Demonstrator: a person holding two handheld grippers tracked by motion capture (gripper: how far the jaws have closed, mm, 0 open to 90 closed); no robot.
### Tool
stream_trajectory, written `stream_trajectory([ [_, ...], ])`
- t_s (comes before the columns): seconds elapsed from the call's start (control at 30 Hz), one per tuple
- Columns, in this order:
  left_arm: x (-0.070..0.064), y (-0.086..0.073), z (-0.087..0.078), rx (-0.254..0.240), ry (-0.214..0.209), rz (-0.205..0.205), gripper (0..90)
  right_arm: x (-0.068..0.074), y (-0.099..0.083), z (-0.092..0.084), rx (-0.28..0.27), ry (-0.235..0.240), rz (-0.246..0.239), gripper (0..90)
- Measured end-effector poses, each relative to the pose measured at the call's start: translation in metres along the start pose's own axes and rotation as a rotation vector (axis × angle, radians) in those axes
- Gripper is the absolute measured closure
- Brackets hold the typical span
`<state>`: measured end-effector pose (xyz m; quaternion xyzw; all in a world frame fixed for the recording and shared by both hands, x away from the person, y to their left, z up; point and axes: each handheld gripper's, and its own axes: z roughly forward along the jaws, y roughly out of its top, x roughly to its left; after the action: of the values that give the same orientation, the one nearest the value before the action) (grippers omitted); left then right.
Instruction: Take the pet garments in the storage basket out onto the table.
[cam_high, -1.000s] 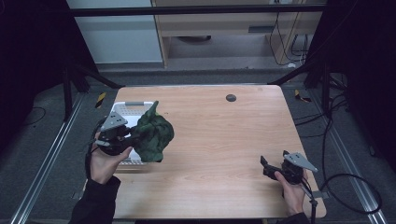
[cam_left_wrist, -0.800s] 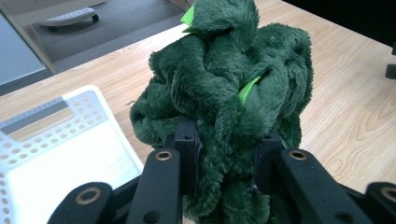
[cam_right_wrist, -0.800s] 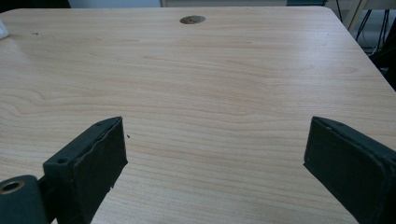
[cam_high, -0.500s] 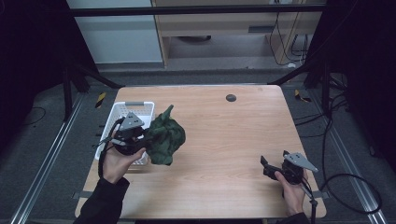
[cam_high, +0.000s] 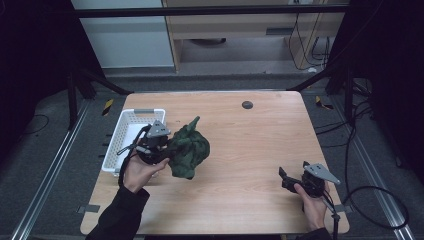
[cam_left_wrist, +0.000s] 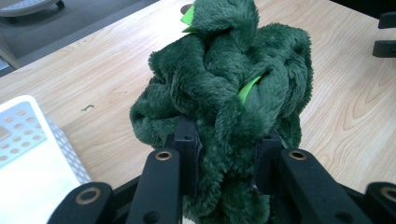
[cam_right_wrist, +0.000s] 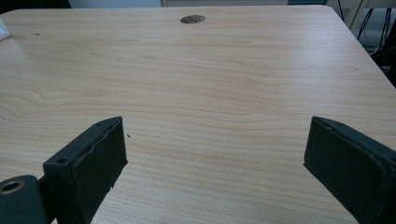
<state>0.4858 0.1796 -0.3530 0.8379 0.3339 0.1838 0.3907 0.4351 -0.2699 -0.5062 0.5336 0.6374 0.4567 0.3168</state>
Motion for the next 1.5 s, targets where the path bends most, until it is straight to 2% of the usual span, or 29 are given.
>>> stream_trajectory([
  [0.23, -0.003, 0.002, 0.009, 0.007, -0.022, 0.005, 69.6, 0.0, 0.0, 0.0, 0.001, 0.0, -0.001, 5.7],
  [0.57, -0.015, 0.007, 0.025, 0.044, -0.062, 0.061, 69.6, 0.0, 0.0, 0.0, 0.001, 0.002, -0.002, 5.7],
  [0.9, -0.024, 0.008, 0.041, 0.078, -0.098, 0.098, 69.5, 0.0, 0.0, 0.0, 0.002, 0.002, -0.002, 5.7],
  [1.5, -0.031, 0.008, 0.065, 0.149, -0.127, 0.147, 69.5, 0.0, 0.0, 0.0, 0.002, 0.003, -0.003, 5.7],
])
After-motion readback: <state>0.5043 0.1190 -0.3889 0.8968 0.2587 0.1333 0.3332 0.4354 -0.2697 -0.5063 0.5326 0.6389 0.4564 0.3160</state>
